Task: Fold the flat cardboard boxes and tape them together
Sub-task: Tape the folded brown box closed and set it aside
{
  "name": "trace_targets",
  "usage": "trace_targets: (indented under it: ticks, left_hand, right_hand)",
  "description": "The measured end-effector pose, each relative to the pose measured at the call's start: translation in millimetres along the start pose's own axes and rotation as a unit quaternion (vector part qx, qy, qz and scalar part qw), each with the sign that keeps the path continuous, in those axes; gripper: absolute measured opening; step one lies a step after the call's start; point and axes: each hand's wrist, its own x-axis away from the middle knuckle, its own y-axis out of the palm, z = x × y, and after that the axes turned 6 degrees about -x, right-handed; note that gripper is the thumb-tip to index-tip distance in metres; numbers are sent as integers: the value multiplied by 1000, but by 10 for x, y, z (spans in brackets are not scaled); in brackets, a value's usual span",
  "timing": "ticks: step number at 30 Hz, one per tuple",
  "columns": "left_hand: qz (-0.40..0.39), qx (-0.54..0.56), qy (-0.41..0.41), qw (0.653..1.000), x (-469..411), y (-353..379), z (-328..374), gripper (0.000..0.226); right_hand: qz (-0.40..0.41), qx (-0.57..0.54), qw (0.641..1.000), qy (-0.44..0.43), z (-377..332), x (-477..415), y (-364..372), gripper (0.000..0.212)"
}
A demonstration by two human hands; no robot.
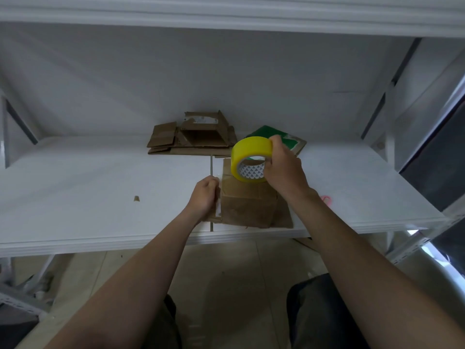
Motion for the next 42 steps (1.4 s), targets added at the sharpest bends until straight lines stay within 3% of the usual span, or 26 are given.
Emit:
trace_targets:
  ticks: [5,8,9,11,14,17,20,28,34,36,38,42]
  left_hand:
    - [-48,-33,2,998,15,7,-12,41]
    - [-61,-159,-10,985,-37,-64,-65,42]
    - [-46,-176,-5,983,-67,-88,-94,36]
    - [-1,-95,37,995,-49,-183,-57,7]
    - [-29,36,124,991,-9,-352,98,39]
    - [-119,-39,132,983,-66,-318,187,66]
    - [-151,-151,152,965,-113,-154,245,84]
    - [-168,-191,138,957,-176,-120,267,81]
    - [-174,-190,147,955,-166,-125,247,72]
    - [-170,-199,144,954,-172,-104,231,71]
    - [-157,-207,141,955,-184,-82,247,74]
    - [-121,-254,156,947,-210,12,399,79]
  right_hand:
    - [0,1,1000,2,-12,-1,2,38]
    - [8,-1,1000,1,3,-13,14,37]
    - [11,-1,1000,-2,17,-20,20,36]
    - [15,-5,1000,-10,49,-20,25,38]
    - [19,-31,999,-9,101,26,28,50]
    - [18,-48,999,5,130,55,61,49]
    - [14,-48,999,18,137,32,71,44]
    - [4,-5,1000,-17,30,-28,-10,43]
    - [58,38,998,-1,265,-77,-270,51]
    - [83,-4,996,30,422,-73,-302,47]
    - [112,-115,984,80,518,-46,-244,40]
    - [94,-276,944,156,605,-9,-19,37]
